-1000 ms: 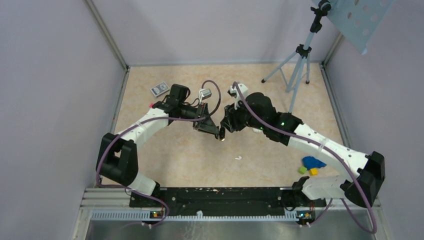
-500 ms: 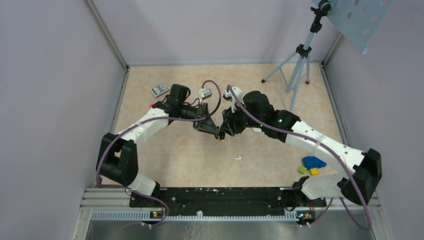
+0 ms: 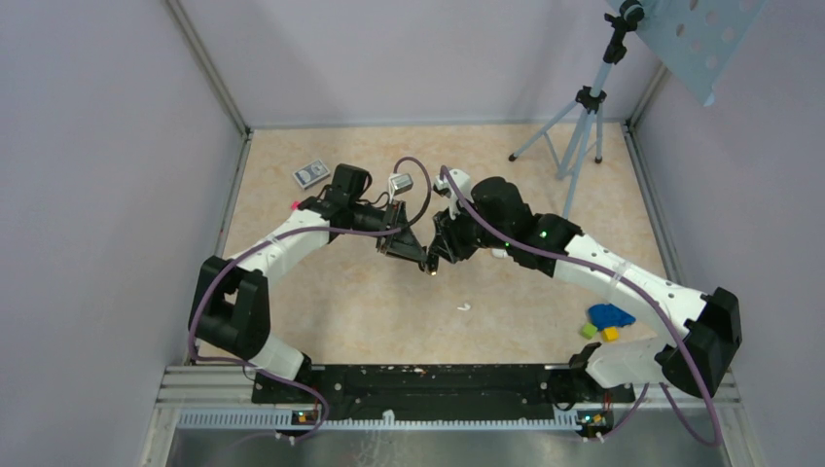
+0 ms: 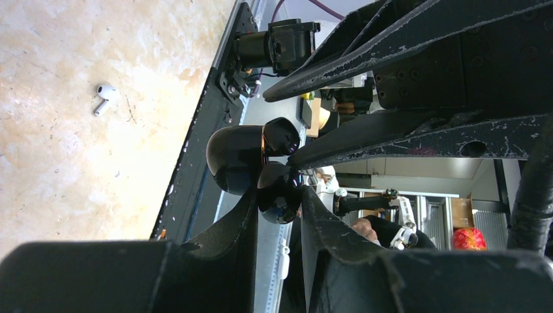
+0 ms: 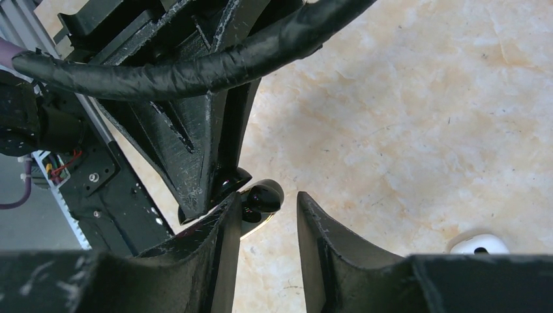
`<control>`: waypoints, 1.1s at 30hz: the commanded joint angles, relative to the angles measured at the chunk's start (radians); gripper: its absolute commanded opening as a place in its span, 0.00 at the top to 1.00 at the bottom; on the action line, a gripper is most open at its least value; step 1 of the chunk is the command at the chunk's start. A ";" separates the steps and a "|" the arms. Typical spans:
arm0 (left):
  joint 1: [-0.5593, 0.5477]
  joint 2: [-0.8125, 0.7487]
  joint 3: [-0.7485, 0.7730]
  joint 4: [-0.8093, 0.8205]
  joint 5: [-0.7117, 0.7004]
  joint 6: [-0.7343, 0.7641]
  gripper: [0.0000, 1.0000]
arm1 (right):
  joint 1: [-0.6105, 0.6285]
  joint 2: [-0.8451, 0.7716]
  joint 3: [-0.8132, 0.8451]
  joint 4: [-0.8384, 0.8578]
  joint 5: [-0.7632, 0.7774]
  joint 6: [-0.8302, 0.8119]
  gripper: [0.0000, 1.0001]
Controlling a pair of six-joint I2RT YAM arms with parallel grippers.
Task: Insert the wireless bluetooth earbuds into the charging case
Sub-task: Adjust the right earbud in the right side groove of the charging case.
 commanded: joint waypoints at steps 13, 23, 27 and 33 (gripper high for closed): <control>-0.003 0.001 0.038 0.020 0.012 0.002 1.00 | -0.007 -0.026 0.023 0.063 0.006 0.018 0.81; -0.003 0.005 0.045 0.020 0.009 -0.002 1.00 | -0.007 -0.030 0.019 0.044 0.002 0.051 1.00; -0.003 0.003 0.042 0.021 0.006 -0.002 1.00 | -0.007 -0.035 0.016 0.036 -0.003 0.071 1.00; -0.003 0.004 0.042 0.005 0.012 0.024 1.00 | -0.007 -0.055 0.013 0.042 0.006 0.058 0.83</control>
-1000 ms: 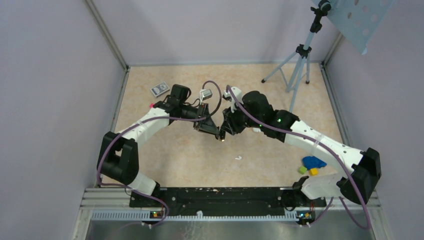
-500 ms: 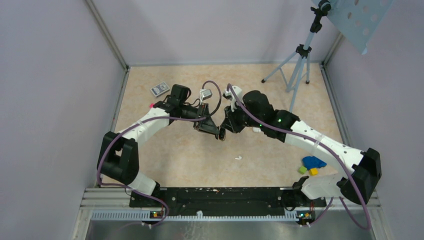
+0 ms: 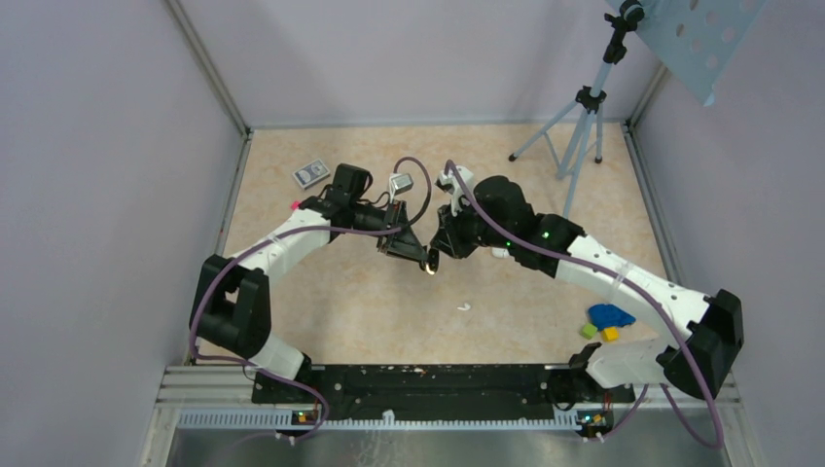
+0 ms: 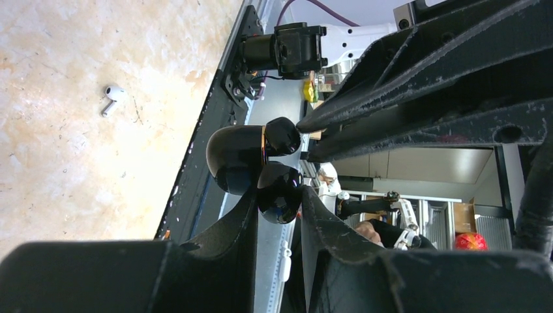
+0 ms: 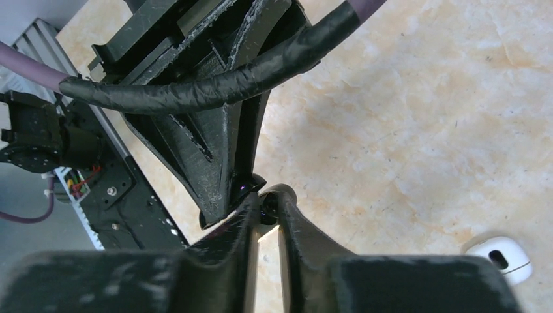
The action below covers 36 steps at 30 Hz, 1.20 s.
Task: Insert the wireless bluetooth earbuds into the charging case
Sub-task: Adjust the right earbud in the right side groove of the charging case.
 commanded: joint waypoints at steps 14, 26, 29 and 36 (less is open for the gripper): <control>-0.036 0.115 0.183 -0.347 0.069 0.359 1.00 | -0.007 -0.277 -0.197 0.083 -0.104 -0.484 0.70; -0.144 0.137 0.202 -0.409 0.120 0.391 1.00 | -0.007 -0.453 -0.342 0.137 -0.181 -0.633 0.67; -0.145 0.136 0.203 -0.408 0.131 0.385 1.00 | -0.006 -0.440 -0.343 0.149 -0.210 -0.640 0.67; -0.144 0.132 0.209 -0.412 0.134 0.377 1.00 | -0.007 -0.374 -0.297 0.104 -0.288 -0.667 0.67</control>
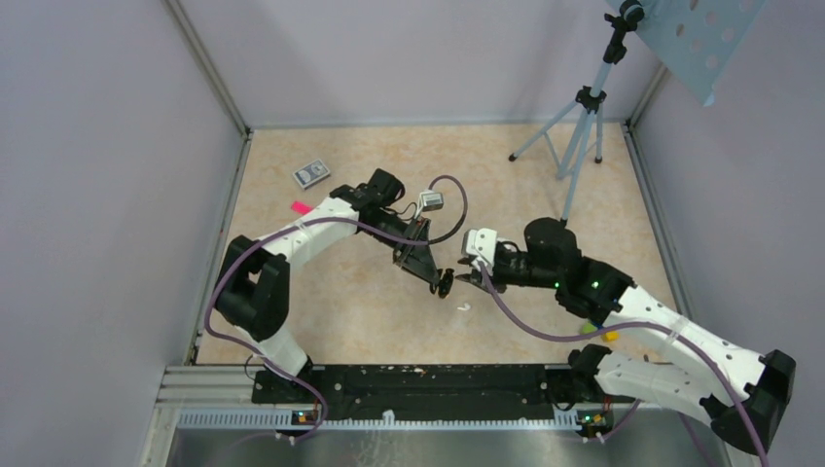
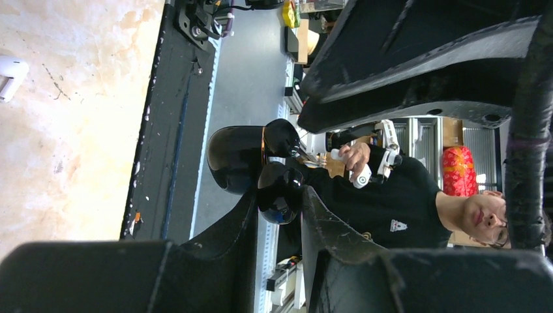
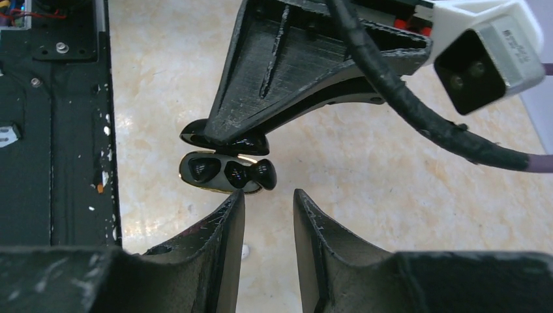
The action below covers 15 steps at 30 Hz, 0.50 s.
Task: Insert the wireless bluetooth earbuds into the charging case
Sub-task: Adjust the right earbud in the right side groove of the charging case.
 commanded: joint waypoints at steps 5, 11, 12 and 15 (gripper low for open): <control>0.003 -0.011 0.034 -0.011 0.045 0.018 1.00 | -0.006 0.051 0.042 0.032 -0.095 -0.038 0.66; 0.003 -0.013 0.029 -0.012 0.042 0.020 1.00 | -0.007 0.058 0.039 0.066 -0.084 -0.032 0.56; 0.003 -0.013 0.028 -0.012 0.040 0.021 1.00 | -0.007 0.062 0.041 0.068 -0.089 -0.031 0.55; 0.003 -0.010 0.030 -0.012 0.040 0.020 1.00 | -0.007 0.068 0.037 0.082 -0.092 -0.025 0.55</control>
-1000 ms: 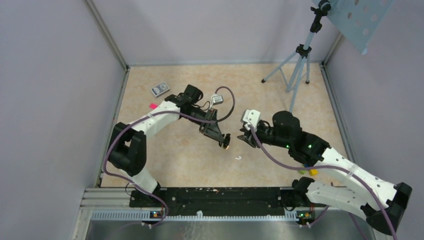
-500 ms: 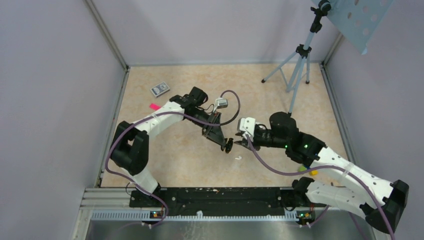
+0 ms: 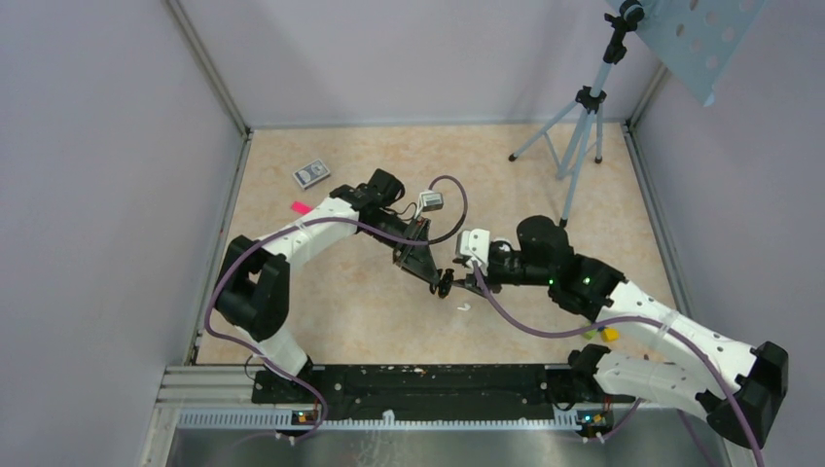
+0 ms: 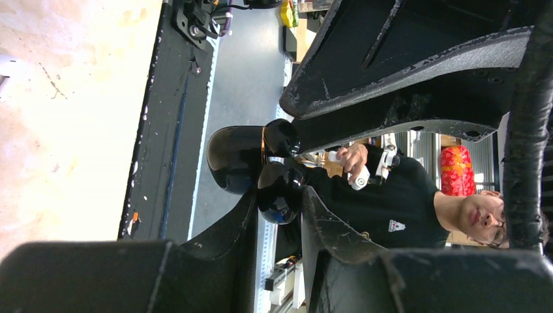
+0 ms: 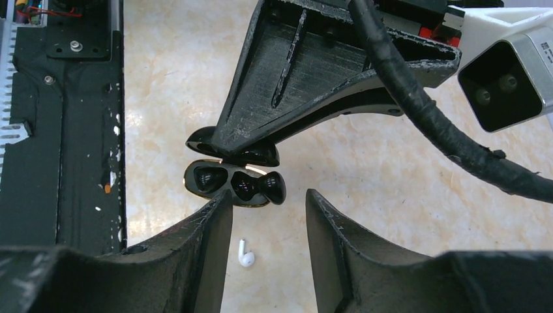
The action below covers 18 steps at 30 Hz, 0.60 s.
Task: Insert the wireless bluetooth earbuds into the charging case
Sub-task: Adjust the right earbud in the right side groove of the charging case.
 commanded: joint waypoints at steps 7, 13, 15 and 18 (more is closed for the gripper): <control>0.002 -0.012 0.032 -0.013 0.027 0.025 1.00 | -0.006 0.021 0.030 0.085 -0.037 -0.008 0.57; 0.003 -0.012 0.034 -0.015 0.017 0.023 1.00 | -0.007 0.039 0.036 0.077 -0.055 -0.008 0.61; 0.003 -0.012 0.035 -0.015 0.016 0.022 1.00 | -0.006 0.041 0.035 0.076 -0.062 -0.005 0.62; 0.003 -0.012 0.037 -0.014 0.014 0.020 1.00 | -0.006 0.044 0.036 0.069 -0.067 -0.002 0.63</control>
